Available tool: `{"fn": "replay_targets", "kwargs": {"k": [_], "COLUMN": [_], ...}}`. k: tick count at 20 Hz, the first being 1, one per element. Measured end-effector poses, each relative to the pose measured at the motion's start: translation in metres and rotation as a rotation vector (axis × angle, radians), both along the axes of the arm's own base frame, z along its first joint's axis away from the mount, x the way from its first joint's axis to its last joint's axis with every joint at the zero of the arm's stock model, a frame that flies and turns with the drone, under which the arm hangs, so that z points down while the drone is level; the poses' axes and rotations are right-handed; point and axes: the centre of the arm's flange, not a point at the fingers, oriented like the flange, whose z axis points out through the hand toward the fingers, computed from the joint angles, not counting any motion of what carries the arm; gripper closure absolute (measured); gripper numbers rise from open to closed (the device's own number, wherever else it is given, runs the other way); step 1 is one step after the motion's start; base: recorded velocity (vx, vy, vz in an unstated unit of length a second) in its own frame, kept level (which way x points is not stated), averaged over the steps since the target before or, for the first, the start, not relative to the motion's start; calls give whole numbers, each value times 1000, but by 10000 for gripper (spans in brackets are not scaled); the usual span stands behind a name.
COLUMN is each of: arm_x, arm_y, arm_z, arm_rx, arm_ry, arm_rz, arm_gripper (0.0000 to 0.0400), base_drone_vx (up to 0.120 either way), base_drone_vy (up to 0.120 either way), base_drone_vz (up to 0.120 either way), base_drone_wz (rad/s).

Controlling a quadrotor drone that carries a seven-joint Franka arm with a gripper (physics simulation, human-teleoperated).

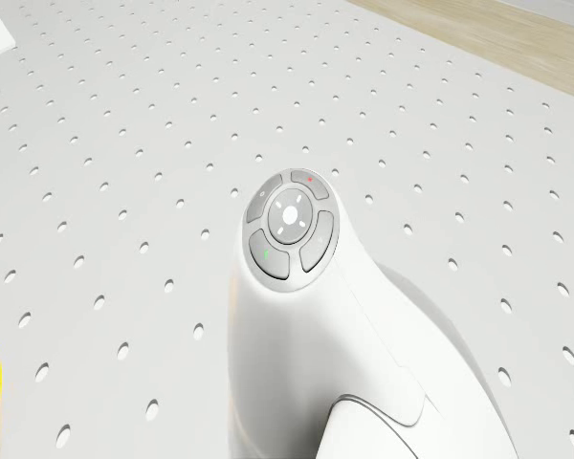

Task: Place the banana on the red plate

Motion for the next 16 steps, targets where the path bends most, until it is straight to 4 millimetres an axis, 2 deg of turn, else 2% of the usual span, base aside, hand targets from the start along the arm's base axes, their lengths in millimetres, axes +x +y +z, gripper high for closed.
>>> {"fn": "replay_targets", "kwargs": {"k": [16], "arm_x": [0], "arm_y": [0], "arm_z": [0], "arm_rx": [0], "arm_ry": [-3], "arm_rz": [-480], "arm_gripper": [199], "base_drone_vx": [0], "base_drone_vy": [0], "base_drone_vz": [0], "base_drone_wz": [-300]}}
